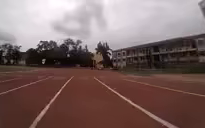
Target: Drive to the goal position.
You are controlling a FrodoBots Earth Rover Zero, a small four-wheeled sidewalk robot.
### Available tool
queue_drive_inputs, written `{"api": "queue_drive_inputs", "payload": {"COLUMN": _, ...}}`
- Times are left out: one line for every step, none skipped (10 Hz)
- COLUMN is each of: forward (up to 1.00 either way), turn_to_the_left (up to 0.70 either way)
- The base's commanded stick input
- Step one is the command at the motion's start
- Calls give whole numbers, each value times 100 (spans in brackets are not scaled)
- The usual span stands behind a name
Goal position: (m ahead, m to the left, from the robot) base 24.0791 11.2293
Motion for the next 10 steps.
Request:
{"api": "queue_drive_inputs", "payload": {"forward": 70, "turn_to_the_left": 0}}
{"api": "queue_drive_inputs", "payload": {"forward": 70, "turn_to_the_left": 0}}
{"api": "queue_drive_inputs", "payload": {"forward": 70, "turn_to_the_left": 0}}
{"api": "queue_drive_inputs", "payload": {"forward": 70, "turn_to_the_left": 0}}
{"api": "queue_drive_inputs", "payload": {"forward": 70, "turn_to_the_left": 0}}
{"api": "queue_drive_inputs", "payload": {"forward": 70, "turn_to_the_left": 0}}
{"api": "queue_drive_inputs", "payload": {"forward": 70, "turn_to_the_left": 0}}
{"api": "queue_drive_inputs", "payload": {"forward": 70, "turn_to_the_left": 0}}
{"api": "queue_drive_inputs", "payload": {"forward": 70, "turn_to_the_left": 0}}
{"api": "queue_drive_inputs", "payload": {"forward": 70, "turn_to_the_left": 0}}
